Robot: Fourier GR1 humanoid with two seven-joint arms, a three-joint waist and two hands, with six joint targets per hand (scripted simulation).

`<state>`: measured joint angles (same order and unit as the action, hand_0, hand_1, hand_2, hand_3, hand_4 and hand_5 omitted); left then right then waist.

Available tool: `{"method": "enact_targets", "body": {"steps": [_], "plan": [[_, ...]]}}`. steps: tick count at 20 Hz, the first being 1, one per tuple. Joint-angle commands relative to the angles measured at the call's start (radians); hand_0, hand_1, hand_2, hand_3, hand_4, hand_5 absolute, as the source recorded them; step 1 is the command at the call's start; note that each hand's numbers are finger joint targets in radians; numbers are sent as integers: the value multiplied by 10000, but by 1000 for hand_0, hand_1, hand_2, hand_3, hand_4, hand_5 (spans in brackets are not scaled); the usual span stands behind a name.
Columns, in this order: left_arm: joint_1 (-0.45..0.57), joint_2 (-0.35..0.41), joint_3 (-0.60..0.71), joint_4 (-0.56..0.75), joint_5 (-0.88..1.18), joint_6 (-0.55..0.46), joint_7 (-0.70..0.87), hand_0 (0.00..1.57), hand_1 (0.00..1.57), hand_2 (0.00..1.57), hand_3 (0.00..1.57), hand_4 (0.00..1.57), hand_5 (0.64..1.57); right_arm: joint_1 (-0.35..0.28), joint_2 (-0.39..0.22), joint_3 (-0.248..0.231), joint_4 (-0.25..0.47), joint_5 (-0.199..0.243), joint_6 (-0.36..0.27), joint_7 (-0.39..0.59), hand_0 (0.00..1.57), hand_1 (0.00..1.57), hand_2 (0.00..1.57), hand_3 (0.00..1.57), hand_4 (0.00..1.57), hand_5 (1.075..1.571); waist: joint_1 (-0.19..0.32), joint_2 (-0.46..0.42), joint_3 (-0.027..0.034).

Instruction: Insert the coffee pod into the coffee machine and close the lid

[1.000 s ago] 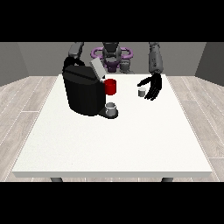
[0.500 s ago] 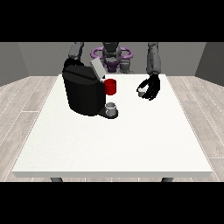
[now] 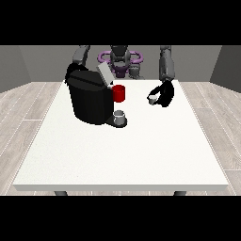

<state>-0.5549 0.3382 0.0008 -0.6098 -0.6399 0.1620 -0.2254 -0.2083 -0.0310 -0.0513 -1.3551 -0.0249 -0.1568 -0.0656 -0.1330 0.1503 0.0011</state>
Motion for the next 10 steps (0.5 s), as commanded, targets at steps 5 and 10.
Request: {"method": "enact_targets", "body": {"steps": [5, 10], "plan": [[-426, -345, -383, -344, -312, -600, -512, 1468, 1468, 1468, 1414, 607, 1571, -167, -13, -295, 654, -129, -178, 259, 0, 0, 0, 0, 442, 1571, 342, -573, -10], [-1247, -552, -485, -1018, -74, -1840, 52, 1342, 1342, 1397, 1362, 593, 1571, 40, 20, -261, 1295, 79, -317, 220, 0, 0, 0, 0, 490, 1571, 619, -1318, -6]]}}
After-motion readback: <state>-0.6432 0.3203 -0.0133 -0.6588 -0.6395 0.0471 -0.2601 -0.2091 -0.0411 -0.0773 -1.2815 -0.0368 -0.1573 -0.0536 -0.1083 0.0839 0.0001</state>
